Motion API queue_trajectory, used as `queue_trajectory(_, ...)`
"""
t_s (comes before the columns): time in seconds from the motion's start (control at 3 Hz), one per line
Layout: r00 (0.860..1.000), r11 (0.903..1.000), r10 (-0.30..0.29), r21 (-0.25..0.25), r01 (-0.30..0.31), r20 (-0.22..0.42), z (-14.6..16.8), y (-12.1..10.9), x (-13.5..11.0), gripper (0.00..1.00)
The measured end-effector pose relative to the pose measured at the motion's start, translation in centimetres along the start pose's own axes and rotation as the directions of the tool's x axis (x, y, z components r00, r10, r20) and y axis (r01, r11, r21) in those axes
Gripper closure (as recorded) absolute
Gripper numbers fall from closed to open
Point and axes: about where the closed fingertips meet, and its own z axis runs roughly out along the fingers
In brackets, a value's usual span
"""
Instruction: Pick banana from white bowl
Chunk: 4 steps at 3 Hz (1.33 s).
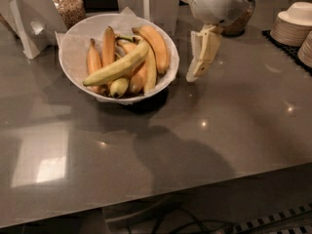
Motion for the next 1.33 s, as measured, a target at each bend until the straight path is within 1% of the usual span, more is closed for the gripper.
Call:
queue_trajectory(0.33, 0.997, 0.9966, -0.081, -0.011, 0.081, 0.010, 2.1, -1.3, -0.2, 0.00)
queue_trajectory(0.67, 0.986, 0.9857, -0.165, -0.028, 0.166, 0.038, 4.4, -2.7, -0.7, 0.00)
queue_trajectory(1.0, 0.971, 0.9709, -0.229, -0.055, 0.233, 0.070, 6.7, -3.4, -1.0, 0.05)
queue_trajectory(1.33, 0.961, 0.9603, -0.257, -0.085, 0.266, 0.098, 8.5, -3.4, -1.0, 0.13)
